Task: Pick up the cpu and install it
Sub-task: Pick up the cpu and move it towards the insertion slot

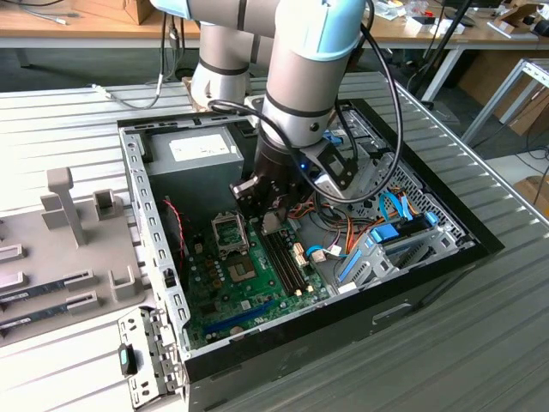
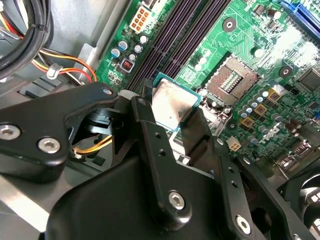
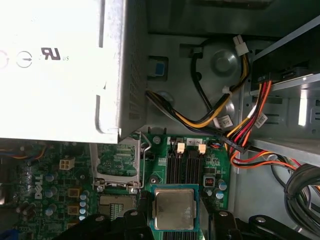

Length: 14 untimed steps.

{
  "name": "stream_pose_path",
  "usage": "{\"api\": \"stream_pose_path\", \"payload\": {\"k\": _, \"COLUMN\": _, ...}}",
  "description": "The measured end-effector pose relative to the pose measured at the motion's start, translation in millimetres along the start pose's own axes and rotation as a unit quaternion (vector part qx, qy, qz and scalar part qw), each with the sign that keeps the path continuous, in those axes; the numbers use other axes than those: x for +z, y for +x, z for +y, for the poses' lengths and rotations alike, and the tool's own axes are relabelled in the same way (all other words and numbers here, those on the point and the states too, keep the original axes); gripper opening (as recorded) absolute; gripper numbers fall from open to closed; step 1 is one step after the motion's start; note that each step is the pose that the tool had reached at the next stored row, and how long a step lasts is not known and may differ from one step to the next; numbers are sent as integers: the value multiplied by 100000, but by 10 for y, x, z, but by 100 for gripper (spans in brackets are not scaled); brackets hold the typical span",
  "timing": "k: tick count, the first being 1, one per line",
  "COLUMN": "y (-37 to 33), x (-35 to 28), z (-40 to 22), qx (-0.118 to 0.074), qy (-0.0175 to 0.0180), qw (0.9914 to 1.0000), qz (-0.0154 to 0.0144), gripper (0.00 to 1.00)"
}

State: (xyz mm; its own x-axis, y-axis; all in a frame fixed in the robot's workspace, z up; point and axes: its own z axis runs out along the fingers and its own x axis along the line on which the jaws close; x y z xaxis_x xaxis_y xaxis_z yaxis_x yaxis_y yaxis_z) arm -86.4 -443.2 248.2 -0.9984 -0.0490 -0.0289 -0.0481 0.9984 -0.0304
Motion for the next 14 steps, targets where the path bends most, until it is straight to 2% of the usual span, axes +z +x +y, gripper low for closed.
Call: {"api": "stream_pose_path", "payload": {"k": 14, "y": 43, "x": 6, "z": 2, "qx": 3, "qy": 2, "qw": 100000, "qz": 1, "gripper": 47}}
